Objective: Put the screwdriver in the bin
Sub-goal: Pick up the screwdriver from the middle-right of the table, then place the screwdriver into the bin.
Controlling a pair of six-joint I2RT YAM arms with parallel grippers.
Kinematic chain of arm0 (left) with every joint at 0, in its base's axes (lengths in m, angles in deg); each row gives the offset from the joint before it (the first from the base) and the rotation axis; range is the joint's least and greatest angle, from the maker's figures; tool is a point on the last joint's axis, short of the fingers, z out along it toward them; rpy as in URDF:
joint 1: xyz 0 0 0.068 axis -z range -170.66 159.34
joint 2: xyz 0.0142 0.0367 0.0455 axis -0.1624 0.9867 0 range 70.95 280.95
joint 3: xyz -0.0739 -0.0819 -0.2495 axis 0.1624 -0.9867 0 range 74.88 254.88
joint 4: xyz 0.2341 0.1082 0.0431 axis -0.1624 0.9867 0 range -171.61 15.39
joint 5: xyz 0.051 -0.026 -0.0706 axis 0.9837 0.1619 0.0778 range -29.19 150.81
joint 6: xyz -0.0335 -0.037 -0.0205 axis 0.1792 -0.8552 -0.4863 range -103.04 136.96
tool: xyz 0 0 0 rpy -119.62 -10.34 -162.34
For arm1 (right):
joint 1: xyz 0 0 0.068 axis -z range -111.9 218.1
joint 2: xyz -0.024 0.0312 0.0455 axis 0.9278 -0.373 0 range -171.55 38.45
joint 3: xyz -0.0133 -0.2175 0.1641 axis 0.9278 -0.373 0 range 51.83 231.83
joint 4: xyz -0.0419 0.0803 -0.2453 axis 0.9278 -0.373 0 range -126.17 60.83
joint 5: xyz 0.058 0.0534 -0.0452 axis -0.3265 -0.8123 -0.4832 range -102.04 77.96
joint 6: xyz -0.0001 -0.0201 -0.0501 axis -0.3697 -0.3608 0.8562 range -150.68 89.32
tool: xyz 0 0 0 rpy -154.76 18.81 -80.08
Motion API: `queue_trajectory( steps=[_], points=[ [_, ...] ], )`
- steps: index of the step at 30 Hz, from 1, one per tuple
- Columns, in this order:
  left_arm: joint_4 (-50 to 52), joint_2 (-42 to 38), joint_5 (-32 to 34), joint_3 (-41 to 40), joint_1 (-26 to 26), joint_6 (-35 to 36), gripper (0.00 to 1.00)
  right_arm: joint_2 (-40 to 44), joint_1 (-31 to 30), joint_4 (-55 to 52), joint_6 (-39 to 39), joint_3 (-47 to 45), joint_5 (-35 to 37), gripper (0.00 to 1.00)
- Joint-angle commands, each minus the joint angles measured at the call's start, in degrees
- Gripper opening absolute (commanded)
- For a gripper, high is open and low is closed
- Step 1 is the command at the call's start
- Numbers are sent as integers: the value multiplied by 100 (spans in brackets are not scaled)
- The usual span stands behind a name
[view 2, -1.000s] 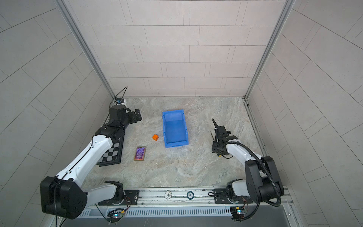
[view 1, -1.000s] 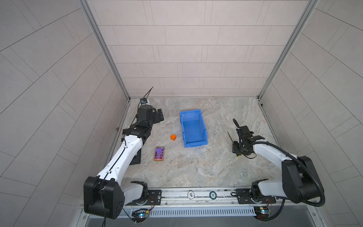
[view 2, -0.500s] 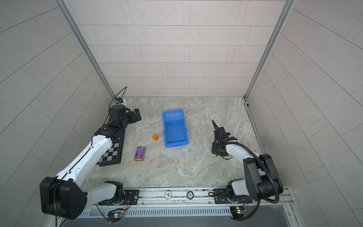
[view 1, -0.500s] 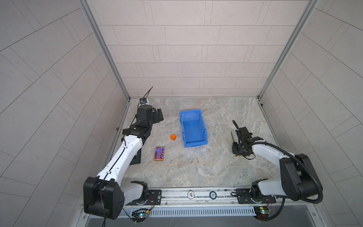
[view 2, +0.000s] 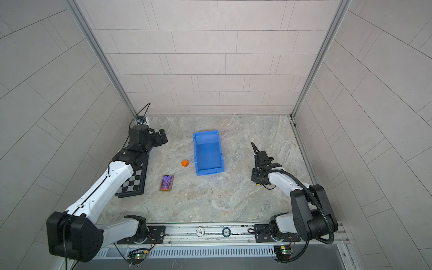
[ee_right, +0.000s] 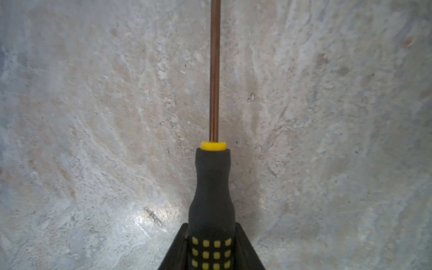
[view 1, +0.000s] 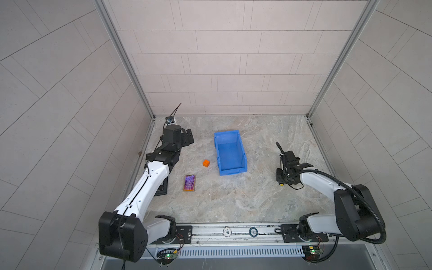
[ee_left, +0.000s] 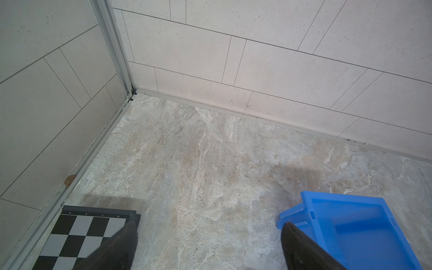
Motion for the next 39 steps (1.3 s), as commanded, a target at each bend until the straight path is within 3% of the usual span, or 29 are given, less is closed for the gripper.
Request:
queue_trajectory(
  steps=[1,8,14,19,29,39],
  points=[
    [58,-132,115,49,-11,73,100,155,-50,-82,-85,-33,143,30],
    [108,-68,23,99,-11,25,100,553,-141,-81,12,31,-44,28],
    [71,-121,88,64,-11,36,100,652,-596,-307,119,962,124,28],
    [38,-96,-307,103,-137,-220,100,25,-1267,-710,256,2393,483,28],
    [181,55,-477,216,-283,-269,99,-1835,-2638,-647,225,4703,576,28],
    [263,123,-701,321,-305,-319,100,-2657,-3068,-543,101,4914,469,28]
  ],
)
